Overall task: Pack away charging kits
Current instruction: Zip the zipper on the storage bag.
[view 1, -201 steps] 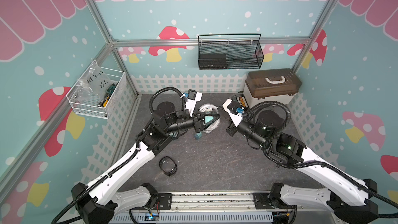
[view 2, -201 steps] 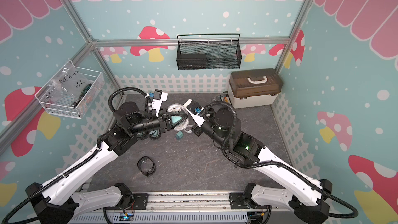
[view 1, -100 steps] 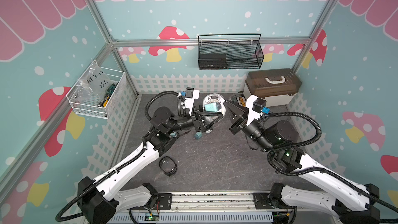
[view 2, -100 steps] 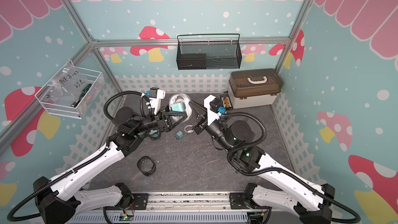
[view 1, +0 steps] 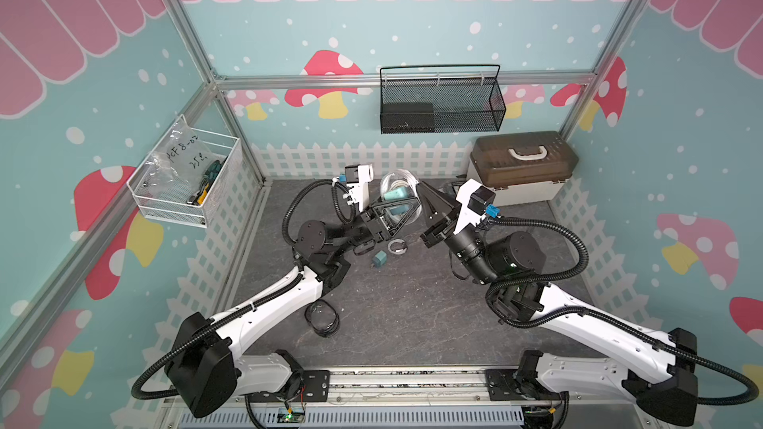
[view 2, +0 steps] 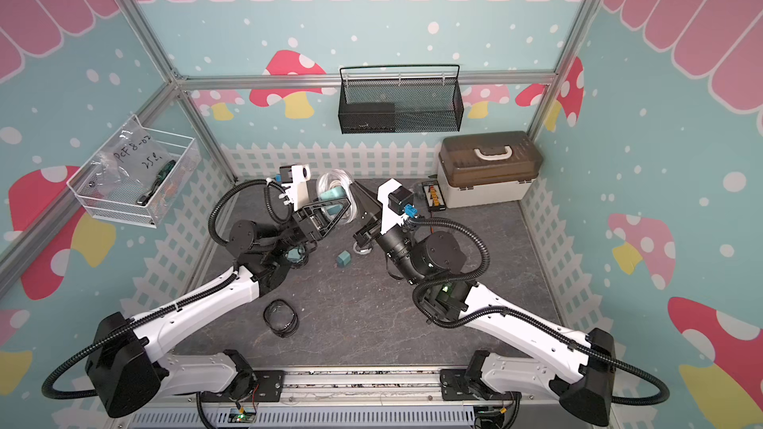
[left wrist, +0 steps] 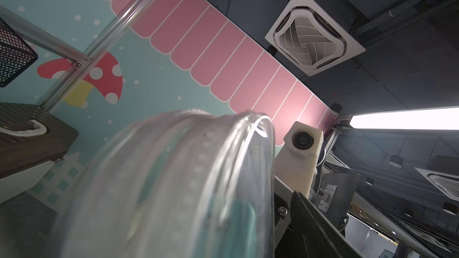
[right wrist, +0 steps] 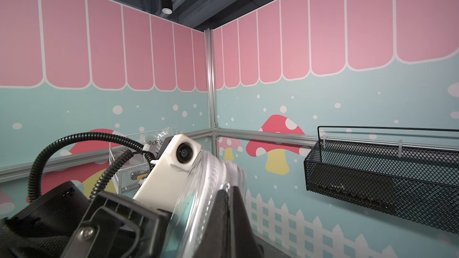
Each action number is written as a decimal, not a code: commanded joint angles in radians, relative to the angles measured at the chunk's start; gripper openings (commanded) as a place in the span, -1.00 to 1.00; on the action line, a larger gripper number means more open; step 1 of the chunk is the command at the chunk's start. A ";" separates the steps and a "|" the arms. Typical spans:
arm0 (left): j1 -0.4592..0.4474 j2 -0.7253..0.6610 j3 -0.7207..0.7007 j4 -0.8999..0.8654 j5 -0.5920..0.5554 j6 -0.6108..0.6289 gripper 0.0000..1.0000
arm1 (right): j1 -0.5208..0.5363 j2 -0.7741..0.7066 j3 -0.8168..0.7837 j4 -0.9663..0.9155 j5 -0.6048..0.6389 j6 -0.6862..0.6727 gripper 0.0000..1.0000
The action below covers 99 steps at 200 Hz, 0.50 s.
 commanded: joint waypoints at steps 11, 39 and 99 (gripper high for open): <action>-0.007 -0.072 -0.039 0.089 -0.072 -0.041 0.50 | 0.008 0.008 0.023 0.112 -0.008 -0.070 -1.00; -0.011 -0.098 -0.058 0.105 -0.097 -0.054 0.46 | 0.009 0.021 0.017 0.165 -0.008 -0.051 -1.00; -0.011 -0.087 -0.072 0.141 -0.161 -0.094 0.37 | 0.009 0.102 -0.003 0.336 0.042 0.015 -1.00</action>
